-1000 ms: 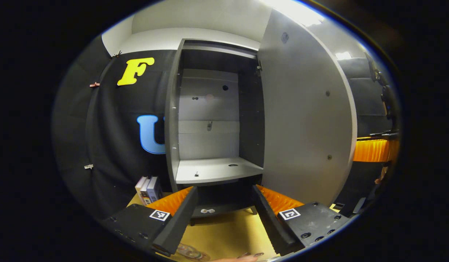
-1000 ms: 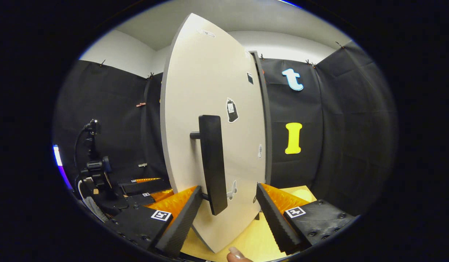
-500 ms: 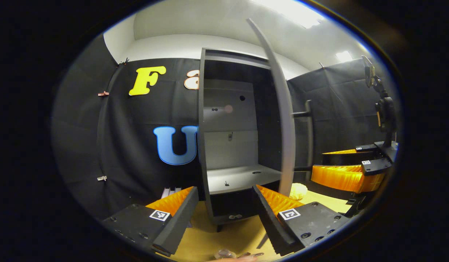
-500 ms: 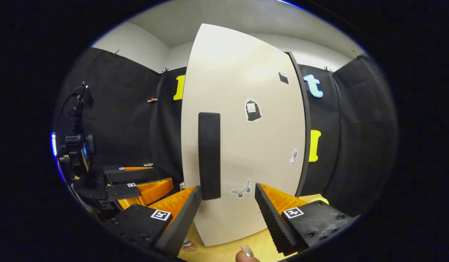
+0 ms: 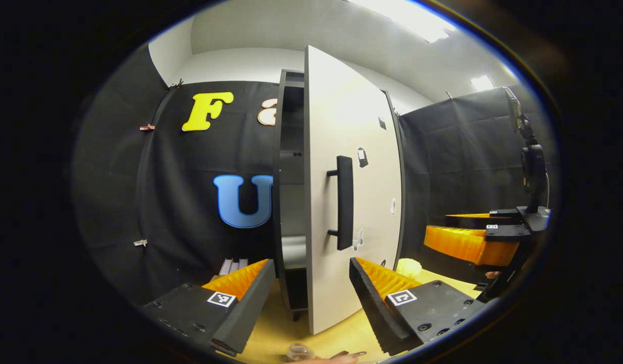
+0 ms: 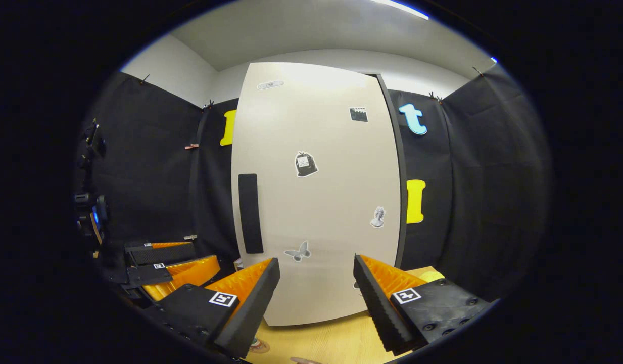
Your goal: Open the cabinet door with the right hand, grasp the bottle in the cabinet with the left hand and place it on the coaster, then close the cabinet door with the right hand.
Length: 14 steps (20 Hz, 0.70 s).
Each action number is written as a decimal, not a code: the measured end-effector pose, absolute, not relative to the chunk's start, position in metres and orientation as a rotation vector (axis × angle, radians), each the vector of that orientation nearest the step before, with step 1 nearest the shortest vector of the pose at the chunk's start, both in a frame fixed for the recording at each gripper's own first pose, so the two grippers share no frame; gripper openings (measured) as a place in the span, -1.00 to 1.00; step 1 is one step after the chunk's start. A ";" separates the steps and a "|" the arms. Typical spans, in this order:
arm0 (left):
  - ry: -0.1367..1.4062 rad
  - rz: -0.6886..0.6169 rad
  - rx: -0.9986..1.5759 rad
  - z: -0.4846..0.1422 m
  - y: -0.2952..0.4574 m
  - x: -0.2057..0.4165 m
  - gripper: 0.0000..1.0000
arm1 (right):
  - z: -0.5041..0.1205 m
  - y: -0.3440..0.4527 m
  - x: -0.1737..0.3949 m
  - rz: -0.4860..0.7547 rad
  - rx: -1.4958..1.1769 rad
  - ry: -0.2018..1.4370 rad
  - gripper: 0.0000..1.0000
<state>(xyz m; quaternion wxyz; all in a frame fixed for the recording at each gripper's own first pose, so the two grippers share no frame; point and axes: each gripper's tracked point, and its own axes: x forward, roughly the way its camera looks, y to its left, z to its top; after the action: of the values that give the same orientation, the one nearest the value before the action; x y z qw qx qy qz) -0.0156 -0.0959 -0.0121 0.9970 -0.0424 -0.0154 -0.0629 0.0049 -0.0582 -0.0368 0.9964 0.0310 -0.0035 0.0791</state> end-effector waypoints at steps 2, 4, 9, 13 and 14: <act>-0.032 -0.129 -0.097 -0.010 -0.106 -0.018 0.86 | -0.031 -0.060 0.003 0.177 0.077 -0.020 0.92; -0.031 -0.119 -0.101 -0.010 -0.112 -0.020 0.87 | -0.025 -0.063 0.001 0.188 0.082 -0.039 0.92; -0.038 -0.104 -0.103 -0.006 -0.127 -0.023 0.87 | -0.028 -0.074 -0.001 0.183 0.084 -0.034 0.92; -0.045 -0.095 -0.094 -0.003 -0.136 -0.023 0.86 | -0.023 -0.083 -0.001 0.182 0.094 -0.042 0.92; -0.046 -0.096 -0.092 -0.002 -0.139 -0.024 0.86 | -0.024 -0.086 -0.001 0.178 0.086 -0.045 0.92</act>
<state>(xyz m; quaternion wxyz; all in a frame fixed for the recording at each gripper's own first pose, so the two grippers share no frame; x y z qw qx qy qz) -0.0237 -0.1386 -0.0024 0.9975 -0.0459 -0.0228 -0.0478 -0.0009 -0.0864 -0.0236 0.9949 0.0428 -0.0226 0.0886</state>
